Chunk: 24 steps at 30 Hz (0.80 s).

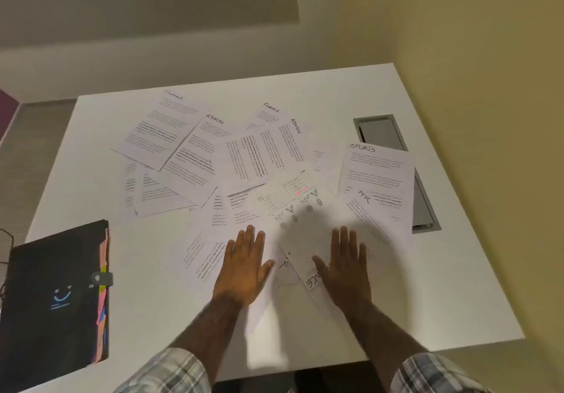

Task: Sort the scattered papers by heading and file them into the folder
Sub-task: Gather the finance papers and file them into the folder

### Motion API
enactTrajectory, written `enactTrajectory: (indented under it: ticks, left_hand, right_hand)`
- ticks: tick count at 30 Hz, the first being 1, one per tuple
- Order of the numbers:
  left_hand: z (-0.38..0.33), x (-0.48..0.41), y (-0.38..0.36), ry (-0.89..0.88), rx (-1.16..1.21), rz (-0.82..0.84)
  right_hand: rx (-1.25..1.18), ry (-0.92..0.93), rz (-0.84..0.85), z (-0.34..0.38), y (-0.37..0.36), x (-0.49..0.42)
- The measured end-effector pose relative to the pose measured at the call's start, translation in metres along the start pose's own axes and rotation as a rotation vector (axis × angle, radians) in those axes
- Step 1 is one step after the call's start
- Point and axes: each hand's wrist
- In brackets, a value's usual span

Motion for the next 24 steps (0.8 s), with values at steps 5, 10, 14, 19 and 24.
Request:
enactTrajectory:
  ticks: [5,10,14,19,24]
  left_hand:
    - [-0.02,-0.012,-0.018,-0.038,-0.049,-0.029]
    - [-0.042,-0.032,-0.021,-0.114,-0.118,0.022]
    - [-0.053,-0.041,-0.019,-0.111,-0.138,0.079]
    - [-0.055,-0.041,-0.019,-0.11,-0.091,0.14]
    - [-0.054,-0.042,-0.017,-0.111,-0.109,0.162]
  right_hand:
    - [-0.004,-0.031,0.039,-0.014,-0.009,0.003]
    - [-0.014,-0.043,0.091,-0.027,-0.007,0.002]
    - [-0.062,-0.113,0.032,-0.03,0.007,-0.008]
    - [-0.126,-0.247,0.005,-0.035,0.024,-0.023]
    - [-0.21,-0.341,-0.031,-0.037,0.038,-0.036]
Point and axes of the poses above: each hand's wrist, its own x-axis away from the middle knuckle, its own y-axis out of the back of the hand, z = x × y, and after that the axes turned 6 degrees about -x, right-handed
